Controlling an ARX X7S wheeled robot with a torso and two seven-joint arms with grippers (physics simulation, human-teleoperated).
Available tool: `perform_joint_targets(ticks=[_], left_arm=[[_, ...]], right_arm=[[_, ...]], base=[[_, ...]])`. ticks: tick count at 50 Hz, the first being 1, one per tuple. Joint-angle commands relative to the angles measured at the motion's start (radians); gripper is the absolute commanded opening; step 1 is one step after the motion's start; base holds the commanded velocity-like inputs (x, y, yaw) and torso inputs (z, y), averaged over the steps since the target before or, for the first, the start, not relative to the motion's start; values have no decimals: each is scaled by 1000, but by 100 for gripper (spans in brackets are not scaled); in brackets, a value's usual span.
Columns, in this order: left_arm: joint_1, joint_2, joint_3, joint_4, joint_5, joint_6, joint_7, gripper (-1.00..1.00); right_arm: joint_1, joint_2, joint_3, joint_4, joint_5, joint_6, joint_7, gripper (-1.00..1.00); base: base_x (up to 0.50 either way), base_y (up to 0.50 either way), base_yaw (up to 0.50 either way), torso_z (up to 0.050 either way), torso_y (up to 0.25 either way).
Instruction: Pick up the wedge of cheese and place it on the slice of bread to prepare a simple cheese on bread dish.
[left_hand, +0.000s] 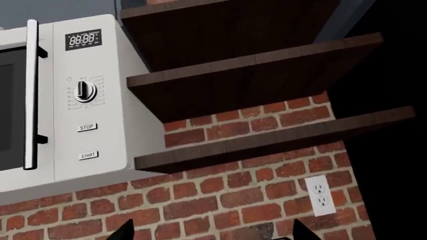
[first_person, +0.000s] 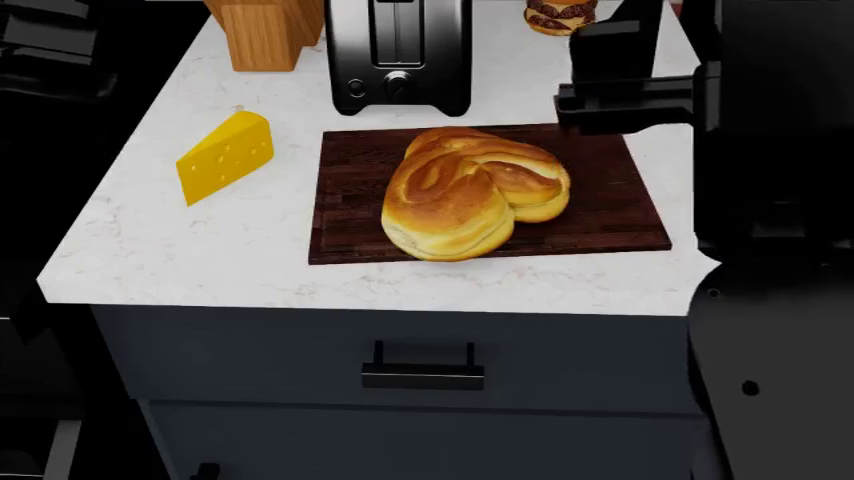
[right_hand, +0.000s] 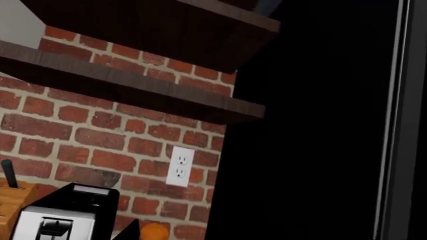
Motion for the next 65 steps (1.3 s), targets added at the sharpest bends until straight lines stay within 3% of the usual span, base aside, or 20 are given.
perform_joint_targets(ticks=[1, 32, 65], left_arm=[[-51, -2, 24, -147, 18, 106, 34, 100], [-170, 26, 52, -342, 43, 225, 50, 100], [-208, 19, 59, -373, 33, 252, 55, 100]], right_arm=[[57, -2, -47, 149, -29, -112, -29, 100], [127, -21, -51, 316, -31, -248, -58, 100], [133, -13, -54, 303, -17, -252, -64, 100]], base=[[0, 0, 0, 0, 0], [0, 0, 0, 0, 0], [277, 0, 0, 0, 0]])
